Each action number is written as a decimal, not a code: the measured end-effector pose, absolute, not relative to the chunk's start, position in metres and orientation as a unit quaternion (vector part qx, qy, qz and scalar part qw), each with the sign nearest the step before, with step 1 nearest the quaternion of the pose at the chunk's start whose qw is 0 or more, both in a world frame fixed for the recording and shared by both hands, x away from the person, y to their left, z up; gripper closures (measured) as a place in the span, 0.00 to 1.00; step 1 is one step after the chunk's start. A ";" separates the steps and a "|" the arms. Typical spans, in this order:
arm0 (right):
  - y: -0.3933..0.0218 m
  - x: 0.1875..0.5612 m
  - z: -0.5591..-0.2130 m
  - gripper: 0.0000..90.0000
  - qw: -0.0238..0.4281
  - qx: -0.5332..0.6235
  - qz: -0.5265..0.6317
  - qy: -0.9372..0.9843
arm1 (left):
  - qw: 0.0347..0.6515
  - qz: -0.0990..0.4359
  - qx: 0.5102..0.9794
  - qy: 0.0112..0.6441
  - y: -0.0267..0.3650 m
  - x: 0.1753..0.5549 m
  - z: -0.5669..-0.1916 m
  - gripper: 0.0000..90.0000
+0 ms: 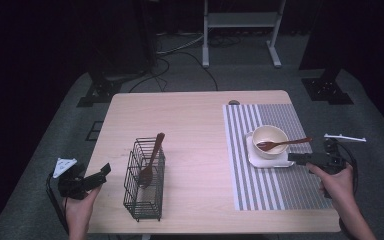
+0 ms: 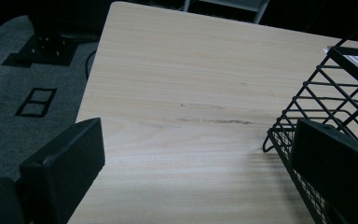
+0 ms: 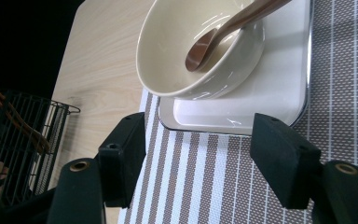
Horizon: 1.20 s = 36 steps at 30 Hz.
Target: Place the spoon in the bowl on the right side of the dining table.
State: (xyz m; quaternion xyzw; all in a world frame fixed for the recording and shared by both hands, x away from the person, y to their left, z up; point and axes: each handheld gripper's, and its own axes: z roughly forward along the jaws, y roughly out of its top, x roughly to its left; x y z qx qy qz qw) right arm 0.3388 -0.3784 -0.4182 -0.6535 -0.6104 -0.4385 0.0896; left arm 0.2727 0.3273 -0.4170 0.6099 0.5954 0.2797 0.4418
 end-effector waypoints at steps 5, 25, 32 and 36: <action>-0.372 0.338 -0.421 0.38 0.095 -0.648 -0.439 -0.615 | 0.441 0.279 0.610 0.596 0.327 0.273 -0.417 0.03; -0.355 0.327 -0.423 0.38 0.106 -0.631 -0.436 -0.633 | 0.442 0.281 0.610 0.595 0.327 0.273 -0.417 0.03; -0.346 0.323 -0.426 0.38 0.109 -0.625 -0.431 -0.642 | 0.440 0.281 0.612 0.594 0.327 0.272 -0.416 0.03; -0.342 0.321 -0.428 0.38 0.111 -0.621 -0.430 -0.646 | 0.441 0.281 0.610 0.595 0.327 0.272 -0.417 0.03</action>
